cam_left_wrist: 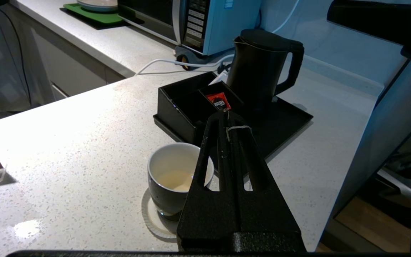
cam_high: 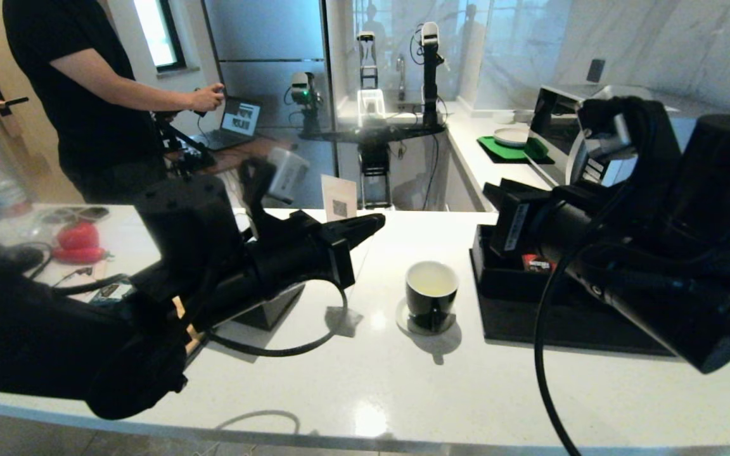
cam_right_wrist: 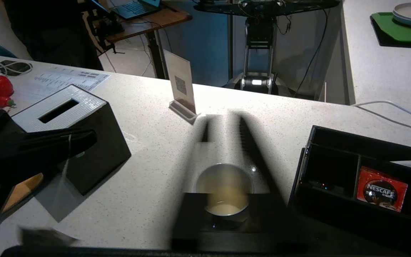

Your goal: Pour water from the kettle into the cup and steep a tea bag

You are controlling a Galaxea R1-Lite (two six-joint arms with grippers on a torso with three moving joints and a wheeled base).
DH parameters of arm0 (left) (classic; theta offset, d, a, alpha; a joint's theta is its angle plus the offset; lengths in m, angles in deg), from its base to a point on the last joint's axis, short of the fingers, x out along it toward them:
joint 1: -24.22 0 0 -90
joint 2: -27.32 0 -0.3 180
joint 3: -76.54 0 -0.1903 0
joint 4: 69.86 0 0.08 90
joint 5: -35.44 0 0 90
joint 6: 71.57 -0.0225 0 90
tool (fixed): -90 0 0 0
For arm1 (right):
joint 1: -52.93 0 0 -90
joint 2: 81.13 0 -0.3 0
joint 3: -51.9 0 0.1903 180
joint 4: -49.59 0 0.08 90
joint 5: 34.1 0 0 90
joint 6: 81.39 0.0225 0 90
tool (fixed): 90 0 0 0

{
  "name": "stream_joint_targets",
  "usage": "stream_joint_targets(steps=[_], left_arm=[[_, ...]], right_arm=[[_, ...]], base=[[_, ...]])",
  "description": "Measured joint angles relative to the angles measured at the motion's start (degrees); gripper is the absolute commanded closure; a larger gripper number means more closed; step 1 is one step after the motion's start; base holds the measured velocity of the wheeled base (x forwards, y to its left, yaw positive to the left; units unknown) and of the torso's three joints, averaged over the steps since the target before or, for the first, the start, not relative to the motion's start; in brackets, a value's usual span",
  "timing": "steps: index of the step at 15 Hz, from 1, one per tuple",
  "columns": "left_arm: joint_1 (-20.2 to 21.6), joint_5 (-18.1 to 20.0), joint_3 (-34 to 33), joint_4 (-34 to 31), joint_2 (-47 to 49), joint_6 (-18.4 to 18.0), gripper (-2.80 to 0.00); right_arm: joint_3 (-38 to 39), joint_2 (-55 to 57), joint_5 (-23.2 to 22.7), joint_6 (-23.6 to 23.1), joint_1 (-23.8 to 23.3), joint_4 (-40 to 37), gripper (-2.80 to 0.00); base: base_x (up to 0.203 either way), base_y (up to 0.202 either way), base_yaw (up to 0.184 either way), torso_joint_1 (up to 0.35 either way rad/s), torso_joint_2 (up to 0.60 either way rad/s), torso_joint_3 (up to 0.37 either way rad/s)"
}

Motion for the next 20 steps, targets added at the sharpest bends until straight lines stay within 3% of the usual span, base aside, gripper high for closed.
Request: stream_joint_targets(steps=[7, 20], left_arm=[[-0.02, -0.34, -0.10, -0.01, -0.28, 0.20, 0.00], [0.00, -0.38, -2.26, 0.02, -0.96, 0.37, 0.00]], right_arm=[[6.94, -3.19, -0.32, -2.04, -1.98, 7.74, 0.00], [15.32, -7.13, -0.33, -2.55, -18.59, 15.23, 0.00]], base=[[0.000, 0.000, 0.000, 0.000, 0.00, 0.000], [0.000, 0.000, 0.000, 0.000, 0.00, 0.000]])
